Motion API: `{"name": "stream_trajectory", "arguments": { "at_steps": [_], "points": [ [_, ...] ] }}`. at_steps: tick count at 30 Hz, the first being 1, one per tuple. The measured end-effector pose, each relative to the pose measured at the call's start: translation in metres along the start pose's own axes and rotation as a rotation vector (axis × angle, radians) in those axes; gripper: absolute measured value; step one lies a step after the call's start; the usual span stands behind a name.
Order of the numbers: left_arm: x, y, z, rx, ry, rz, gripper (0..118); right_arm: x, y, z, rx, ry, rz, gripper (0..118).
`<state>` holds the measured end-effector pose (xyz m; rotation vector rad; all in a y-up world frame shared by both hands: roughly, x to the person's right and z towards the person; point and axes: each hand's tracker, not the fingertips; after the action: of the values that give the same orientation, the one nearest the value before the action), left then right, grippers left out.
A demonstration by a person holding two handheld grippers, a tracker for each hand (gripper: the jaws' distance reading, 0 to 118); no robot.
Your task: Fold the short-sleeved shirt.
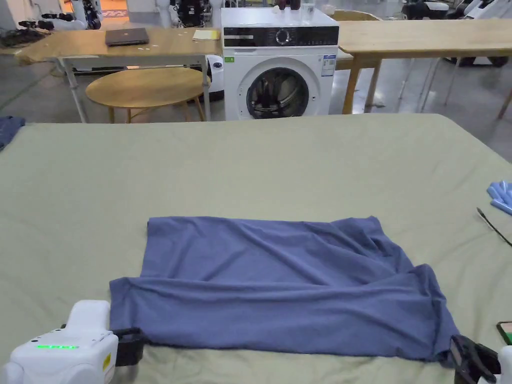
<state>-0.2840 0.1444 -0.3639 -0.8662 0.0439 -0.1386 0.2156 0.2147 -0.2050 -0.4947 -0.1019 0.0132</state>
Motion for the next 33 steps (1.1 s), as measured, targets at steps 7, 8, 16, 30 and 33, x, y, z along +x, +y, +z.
{"name": "stream_trajectory", "arguments": {
  "at_steps": [7,8,16,30,33],
  "points": [
    [0.026,0.019,0.003,-0.023,-0.087,-0.105,6,0.043,-0.001,-0.059,-0.199,-0.011,-0.063,36],
    [0.028,0.021,0.005,-0.019,-0.080,-0.121,6,0.047,-0.002,-0.070,-0.231,0.010,-0.057,71],
    [0.019,0.024,0.019,0.010,-0.064,-0.105,4,0.053,-0.012,-0.133,-0.315,0.007,-0.098,5],
    [-0.016,0.018,0.121,0.166,-0.015,-0.065,3,0.061,0.055,-0.013,-0.158,0.084,-0.070,5],
    [-0.023,-0.003,0.145,0.183,-0.002,-0.045,2,0.066,0.055,0.009,-0.156,0.105,-0.060,5]
  ]
}}
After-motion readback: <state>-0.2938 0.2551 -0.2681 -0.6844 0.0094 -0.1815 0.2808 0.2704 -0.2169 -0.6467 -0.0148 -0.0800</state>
